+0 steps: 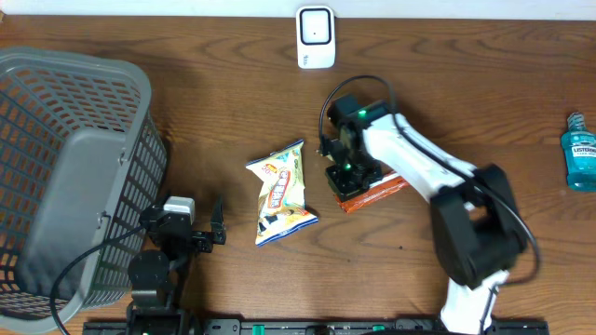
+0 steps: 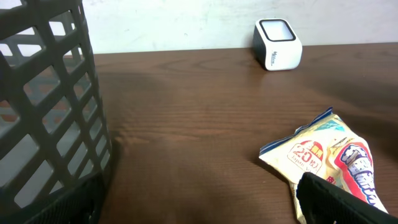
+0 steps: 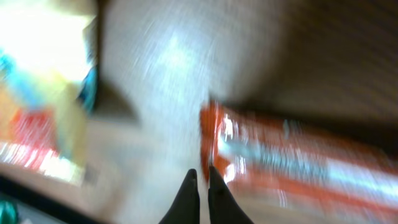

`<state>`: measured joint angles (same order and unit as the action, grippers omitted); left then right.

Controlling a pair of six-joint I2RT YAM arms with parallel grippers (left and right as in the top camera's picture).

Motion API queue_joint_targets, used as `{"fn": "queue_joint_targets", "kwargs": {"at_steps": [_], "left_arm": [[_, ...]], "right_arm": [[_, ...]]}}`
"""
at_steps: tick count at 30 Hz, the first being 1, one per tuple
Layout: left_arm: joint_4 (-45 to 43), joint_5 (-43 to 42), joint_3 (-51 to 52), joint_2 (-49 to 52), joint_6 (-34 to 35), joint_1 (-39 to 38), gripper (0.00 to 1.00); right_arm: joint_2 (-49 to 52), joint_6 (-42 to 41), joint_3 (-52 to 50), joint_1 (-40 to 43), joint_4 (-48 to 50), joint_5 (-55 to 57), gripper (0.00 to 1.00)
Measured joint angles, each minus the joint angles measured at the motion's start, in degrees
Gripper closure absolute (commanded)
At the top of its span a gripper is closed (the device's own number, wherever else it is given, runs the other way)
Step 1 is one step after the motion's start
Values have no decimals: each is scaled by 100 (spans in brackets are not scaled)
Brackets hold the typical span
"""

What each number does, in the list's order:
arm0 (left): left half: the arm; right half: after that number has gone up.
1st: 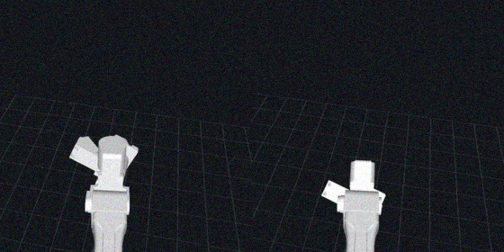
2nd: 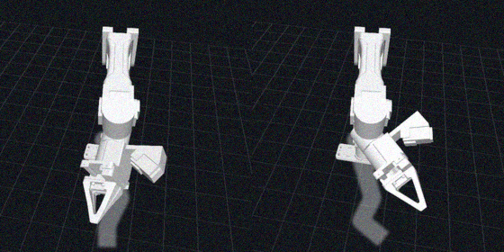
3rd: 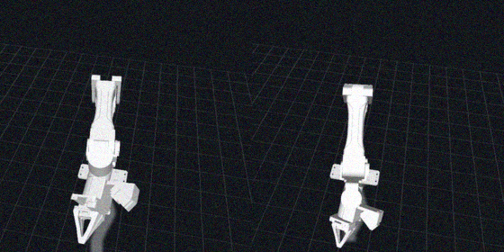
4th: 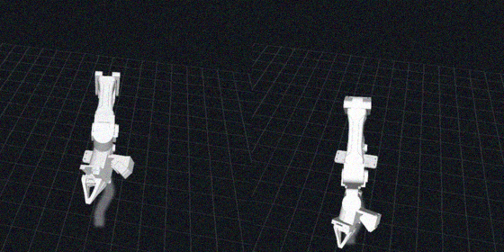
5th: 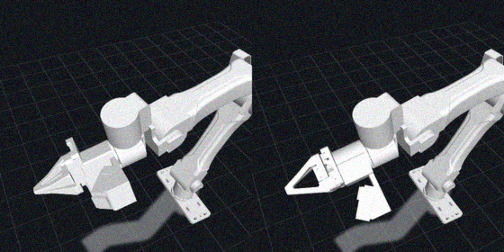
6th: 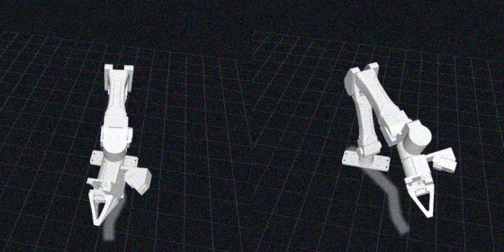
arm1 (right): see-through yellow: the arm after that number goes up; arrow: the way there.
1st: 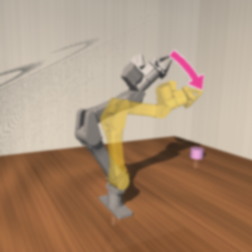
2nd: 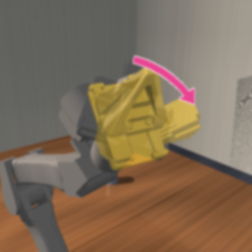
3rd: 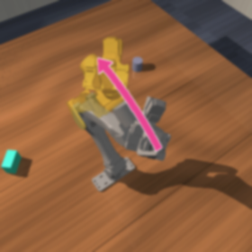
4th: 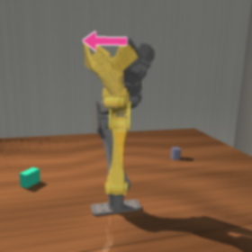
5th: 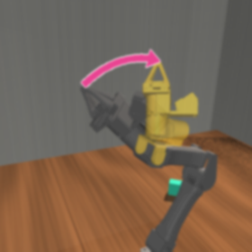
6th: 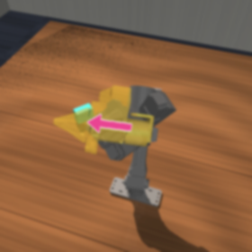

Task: Scan the item barcode
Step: 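Lift the red packet with the right gripper and turn it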

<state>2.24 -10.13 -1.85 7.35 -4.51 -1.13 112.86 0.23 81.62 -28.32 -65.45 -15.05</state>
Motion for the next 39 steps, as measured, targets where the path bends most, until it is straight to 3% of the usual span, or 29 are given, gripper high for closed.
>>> {"fn": "queue_joint_targets", "kwargs": {"at_steps": [1,2,5,10,14,16,21,28,34,39], "left_arm": [[0,2,0,0,0,0,2],[0,2,0,0,2,0,2],[0,0,0,0,2,0,2],[0,0,0,0,0,0,2],[0,2,0,0,2,0,2],[2,2,0,0,2,0,2],[0,0,0,0,2,0,2],[0,2,0,0,2,0,2],[0,0,0,0,0,0,2],[0,2,0,0,0,0,2]], "right_arm": [[-243,-13,0,0,-92,68,50],[-481,-61,2,2,-136,168,40],[-1250,-844,17,17,-133,745,36],[-1624,-3147,-184,275,-85,1644,35],[-1543,-4511,-1043,527,1040,1932,49],[-1506,-4846,-1486,575,1602,1915,47],[-1482,-5431,-1958,634,1851,1969,40],[-1484,-5989,-2022,780,1917,2127,42],[-1480,-6175,-2551,800,2754,2173,45],[-1478,-6181,-2933,802,2981,2186,33]]}}
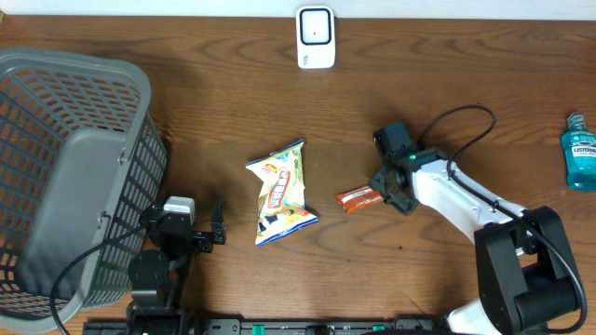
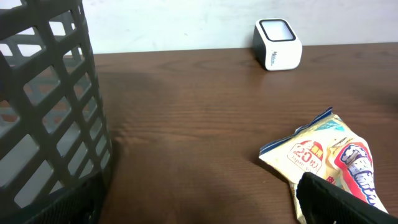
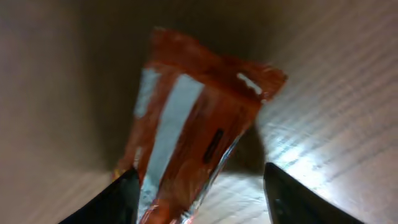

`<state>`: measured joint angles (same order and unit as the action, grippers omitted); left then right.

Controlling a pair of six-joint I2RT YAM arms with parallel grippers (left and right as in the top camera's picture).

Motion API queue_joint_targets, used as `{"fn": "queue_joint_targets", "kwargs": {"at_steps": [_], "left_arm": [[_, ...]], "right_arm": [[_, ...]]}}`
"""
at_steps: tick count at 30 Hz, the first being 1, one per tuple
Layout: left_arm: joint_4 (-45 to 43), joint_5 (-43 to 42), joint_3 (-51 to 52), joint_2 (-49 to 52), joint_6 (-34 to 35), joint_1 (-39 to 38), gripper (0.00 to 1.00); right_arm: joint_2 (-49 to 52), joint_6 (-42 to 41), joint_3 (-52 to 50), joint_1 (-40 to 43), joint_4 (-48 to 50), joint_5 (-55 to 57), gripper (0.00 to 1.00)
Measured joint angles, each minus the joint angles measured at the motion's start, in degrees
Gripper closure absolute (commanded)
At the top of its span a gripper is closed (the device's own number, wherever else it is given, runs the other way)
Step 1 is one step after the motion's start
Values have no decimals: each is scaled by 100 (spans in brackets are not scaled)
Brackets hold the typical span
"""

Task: Scan the item barcode
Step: 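Lift the red packet with the right gripper and turn it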

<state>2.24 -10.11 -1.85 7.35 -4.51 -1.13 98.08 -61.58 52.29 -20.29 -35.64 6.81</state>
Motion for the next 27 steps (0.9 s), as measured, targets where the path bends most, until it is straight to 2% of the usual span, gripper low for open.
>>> {"fn": "queue_joint_targets", "kwargs": {"at_steps": [3,7,12,14,15,21,27], "left_arm": [[0,0,0,0,0,0,2],[0,0,0,0,0,0,2],[0,-2,0,0,2,0,2],[0,-2,0,0,0,0,2],[0,0,0,0,2,0,2],[0,0,0,0,0,0,2],[0,0,0,0,0,0,2]], "right_arm": [[-52,57,-116,37,61,55,30],[-118,398,-232,136,315,66,35],[-72,789,-304,323,907,166,66],[17,1001,-291,367,1220,186,82],[63,1099,-280,378,1360,175,98],[138,1996,-280,479,1856,-402,99],[-26,3550,-461,802,2037,-2323,99]]}}
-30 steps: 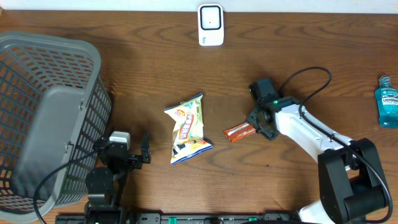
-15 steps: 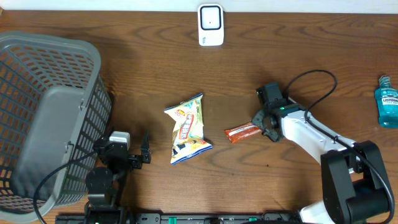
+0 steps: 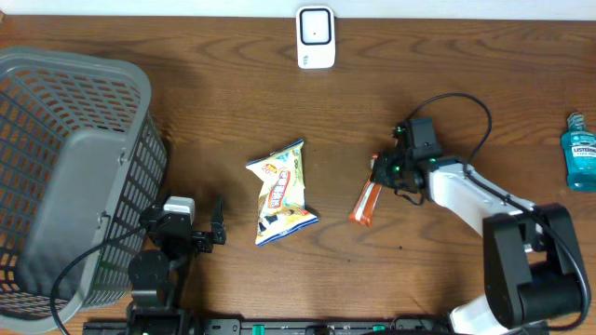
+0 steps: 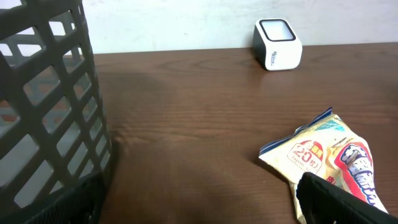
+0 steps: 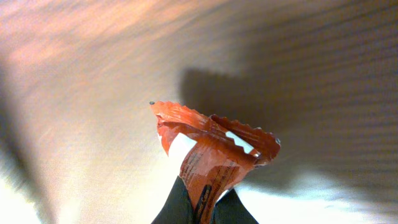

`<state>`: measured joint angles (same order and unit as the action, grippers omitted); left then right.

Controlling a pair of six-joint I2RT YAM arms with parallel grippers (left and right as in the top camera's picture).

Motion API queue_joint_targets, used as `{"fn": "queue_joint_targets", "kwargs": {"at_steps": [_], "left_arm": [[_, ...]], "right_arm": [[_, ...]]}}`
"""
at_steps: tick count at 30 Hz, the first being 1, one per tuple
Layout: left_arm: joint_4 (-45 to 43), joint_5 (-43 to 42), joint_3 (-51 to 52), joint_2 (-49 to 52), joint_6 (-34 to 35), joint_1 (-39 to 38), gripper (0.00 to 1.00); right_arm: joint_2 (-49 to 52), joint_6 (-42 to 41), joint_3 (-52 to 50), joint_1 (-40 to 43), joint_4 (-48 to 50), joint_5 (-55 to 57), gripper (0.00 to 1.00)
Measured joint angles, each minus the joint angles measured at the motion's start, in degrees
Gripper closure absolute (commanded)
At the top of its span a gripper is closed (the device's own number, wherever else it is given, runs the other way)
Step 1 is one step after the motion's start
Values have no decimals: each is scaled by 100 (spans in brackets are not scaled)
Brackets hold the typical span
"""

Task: Scan the item barcode
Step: 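Lift the red packet with the right gripper and turn it, then carry the red packet with the right gripper to the scanner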

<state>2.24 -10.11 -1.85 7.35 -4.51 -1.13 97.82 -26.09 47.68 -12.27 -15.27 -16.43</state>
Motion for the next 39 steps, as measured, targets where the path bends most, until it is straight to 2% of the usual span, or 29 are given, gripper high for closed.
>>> {"fn": "queue_joint_targets", "kwargs": {"at_steps": [4,11,17,25,29,32,35,39], "left_arm": [[0,-2,0,0,2,0,2],[0,0,0,0,2,0,2],[0,0,0,0,0,0,2],[0,0,0,0,0,0,2],[0,0,0,0,0,0,2],[0,-2,0,0,0,0,2],[0,0,0,0,2,0,2],[0,-2,0,0,0,0,2]], "right_arm": [[-575,931,-105,223,177,-1294,99],[-1552,1491,-96,337,433,-2618,99],[-1576,1322,-98,339,691,-3368,99],[-1578,291,-98,339,1051,-3709,99],[-1585,-98,-98,306,1178,-3545,98],[-1622,-404,-98,120,1436,-3025,98],[-1694,-586,-98,-341,1668,-1939,99],[-1692,-699,-103,-1220,2072,345,99]]}}
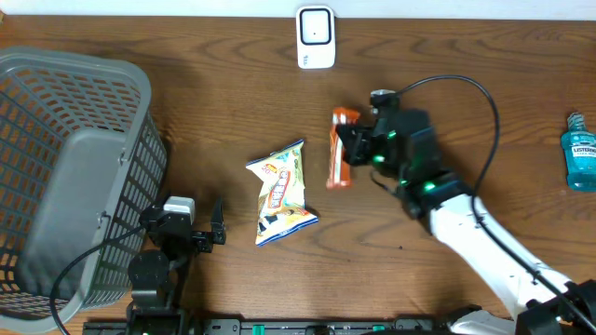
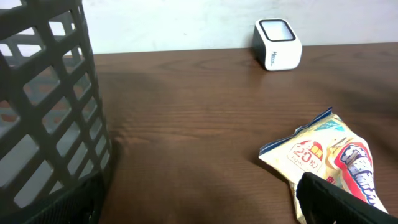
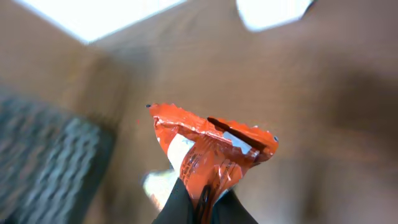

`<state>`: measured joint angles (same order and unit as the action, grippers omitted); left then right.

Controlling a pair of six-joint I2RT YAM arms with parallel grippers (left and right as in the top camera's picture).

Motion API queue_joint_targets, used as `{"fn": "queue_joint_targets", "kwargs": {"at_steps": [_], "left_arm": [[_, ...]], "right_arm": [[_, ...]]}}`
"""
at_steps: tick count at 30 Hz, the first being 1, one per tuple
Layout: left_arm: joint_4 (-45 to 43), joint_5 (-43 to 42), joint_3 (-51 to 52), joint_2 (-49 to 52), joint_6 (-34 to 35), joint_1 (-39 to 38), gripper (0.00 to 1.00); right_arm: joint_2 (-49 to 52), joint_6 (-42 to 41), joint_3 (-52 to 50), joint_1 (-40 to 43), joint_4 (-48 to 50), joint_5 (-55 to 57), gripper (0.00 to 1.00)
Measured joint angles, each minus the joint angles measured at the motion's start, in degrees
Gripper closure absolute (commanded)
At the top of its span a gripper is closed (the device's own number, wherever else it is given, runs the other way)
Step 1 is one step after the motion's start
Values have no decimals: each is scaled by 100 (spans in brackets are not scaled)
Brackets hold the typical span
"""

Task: Scan the item barcode
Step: 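Carry the red packet with the right gripper to the scanner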

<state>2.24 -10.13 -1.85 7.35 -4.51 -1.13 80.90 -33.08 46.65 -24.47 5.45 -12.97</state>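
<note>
An orange snack bar wrapper [image 1: 339, 149] hangs in the air right of the yellow chip bag [image 1: 282, 191], with my right gripper [image 1: 357, 147] shut on one end of it. In the right wrist view the crinkled wrapper [image 3: 211, 146] stands up from the pinched jaws [image 3: 200, 198]. The white barcode scanner [image 1: 316, 37] stands at the table's back edge, beyond the bar, and shows in the left wrist view [image 2: 278, 43]. My left gripper [image 1: 207, 232] rests open near the front edge, left of the chip bag [image 2: 329, 158].
A large grey mesh basket [image 1: 65, 177] fills the left side and shows close by in the left wrist view [image 2: 43, 93]. A blue mouthwash bottle [image 1: 581, 152] stands at the far right edge. My right arm's cable loops above the table's middle right.
My right gripper, still shut on the orange bar, has risen and moved back and left, from low over the table to a spot nearer the scanner. The left arm is unchanged.
My right gripper was shut just above the orange bar lying on the table. Then it stood open around the bar's right end. Then it was shut on that end with the bar turned. Now the bar is held up in the air.
</note>
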Motion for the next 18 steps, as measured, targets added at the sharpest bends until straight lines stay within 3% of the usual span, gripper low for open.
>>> {"fn": "queue_joint_targets", "kwargs": {"at_steps": [4,9,18], "left_arm": [[0,2,0,0,0,0,2],[0,0,0,0,0,0,2],[0,0,0,0,2,0,2]], "right_arm": [[87,153,0,-603,962,1432,98],[498,675,35,-767,2253,2090,98],[1810,1845,1193,-678,2675,2551,98]]}}
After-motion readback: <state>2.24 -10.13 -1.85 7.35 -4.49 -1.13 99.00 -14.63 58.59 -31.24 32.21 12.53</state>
